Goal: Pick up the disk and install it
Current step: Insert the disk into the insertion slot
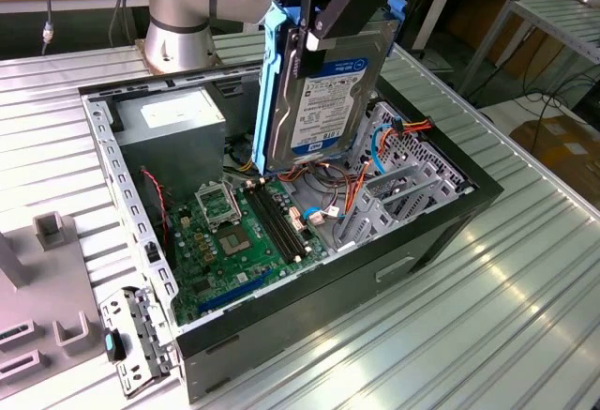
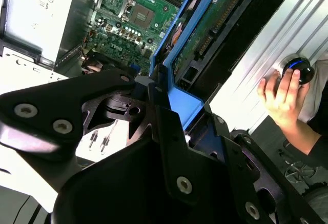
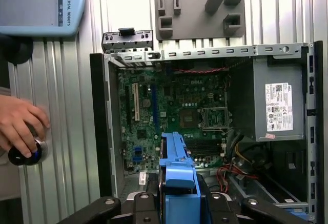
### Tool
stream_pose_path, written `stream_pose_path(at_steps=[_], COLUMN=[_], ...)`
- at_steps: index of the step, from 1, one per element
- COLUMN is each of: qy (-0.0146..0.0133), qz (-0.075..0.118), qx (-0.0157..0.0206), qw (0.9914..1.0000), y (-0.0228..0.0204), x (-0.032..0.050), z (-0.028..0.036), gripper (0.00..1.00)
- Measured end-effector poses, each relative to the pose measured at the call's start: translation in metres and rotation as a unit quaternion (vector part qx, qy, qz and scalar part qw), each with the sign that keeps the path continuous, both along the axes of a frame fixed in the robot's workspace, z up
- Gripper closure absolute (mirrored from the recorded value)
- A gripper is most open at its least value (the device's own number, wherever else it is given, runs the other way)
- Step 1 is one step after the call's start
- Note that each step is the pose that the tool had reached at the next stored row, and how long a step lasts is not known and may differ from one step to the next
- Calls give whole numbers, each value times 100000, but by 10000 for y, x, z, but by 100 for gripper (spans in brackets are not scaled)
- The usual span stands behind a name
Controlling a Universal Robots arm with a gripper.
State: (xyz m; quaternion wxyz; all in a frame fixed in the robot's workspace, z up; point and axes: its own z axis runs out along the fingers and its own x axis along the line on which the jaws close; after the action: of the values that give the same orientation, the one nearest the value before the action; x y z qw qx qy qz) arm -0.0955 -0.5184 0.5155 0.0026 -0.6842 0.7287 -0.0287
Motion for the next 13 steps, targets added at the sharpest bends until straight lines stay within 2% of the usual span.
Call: stream_pose_path(at_steps=[13], qy=[-2], qz=[0], qx=[3], qw=[100000], y=[-71], x=[98], z=[-5], gripper=[63])
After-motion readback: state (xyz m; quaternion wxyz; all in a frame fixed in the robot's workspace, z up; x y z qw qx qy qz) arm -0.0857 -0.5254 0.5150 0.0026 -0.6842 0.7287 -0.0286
